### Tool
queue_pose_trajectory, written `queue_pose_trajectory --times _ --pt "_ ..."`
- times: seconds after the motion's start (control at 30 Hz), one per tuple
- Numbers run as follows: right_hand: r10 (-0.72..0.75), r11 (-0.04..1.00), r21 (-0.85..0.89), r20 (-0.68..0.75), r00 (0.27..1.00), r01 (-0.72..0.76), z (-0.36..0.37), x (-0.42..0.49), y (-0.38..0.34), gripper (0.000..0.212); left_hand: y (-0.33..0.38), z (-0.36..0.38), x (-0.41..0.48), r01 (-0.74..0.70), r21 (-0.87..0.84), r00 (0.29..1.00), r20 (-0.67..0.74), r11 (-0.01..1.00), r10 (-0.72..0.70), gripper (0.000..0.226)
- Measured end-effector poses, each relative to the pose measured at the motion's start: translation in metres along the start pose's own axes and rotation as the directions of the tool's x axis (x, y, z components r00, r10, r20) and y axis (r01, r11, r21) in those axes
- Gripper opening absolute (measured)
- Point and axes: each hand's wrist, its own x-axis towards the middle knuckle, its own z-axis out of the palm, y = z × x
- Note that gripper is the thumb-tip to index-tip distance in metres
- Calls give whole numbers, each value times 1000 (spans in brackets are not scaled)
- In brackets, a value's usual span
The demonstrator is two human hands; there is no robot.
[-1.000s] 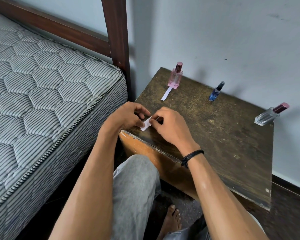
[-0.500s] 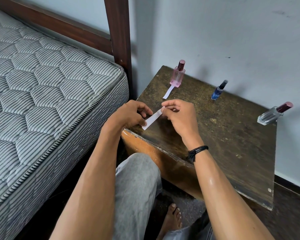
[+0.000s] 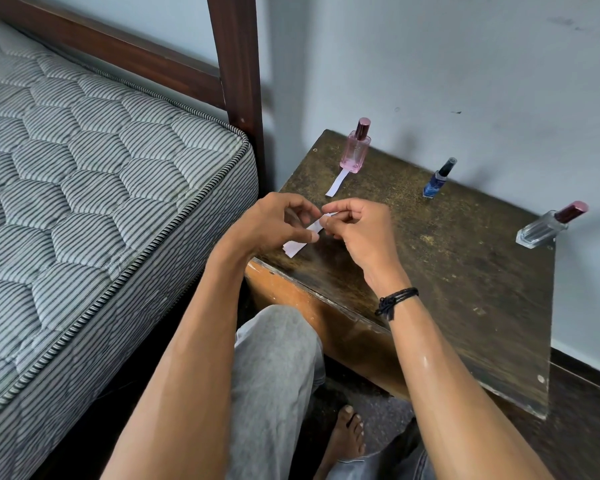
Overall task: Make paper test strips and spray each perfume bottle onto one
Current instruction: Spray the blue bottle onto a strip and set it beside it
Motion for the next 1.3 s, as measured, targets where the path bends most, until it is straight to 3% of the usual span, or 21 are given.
queue_pose_trajectory --times 0.43,0.83,1.3 --pt "-2 998 58 51 999 -1 0 -1 0 12 -3 8 5 -61 137 993 -90 989 74 9" --pt "126 968 205 96 987 -144 -5 0 -2 9 -9 7 5 -13 77 996 -90 997 20 15" --pt "141 964 212 94 986 -158 -6 0 -2 12 -6 2 1 2 -10 995 -99 1000 -3 8"
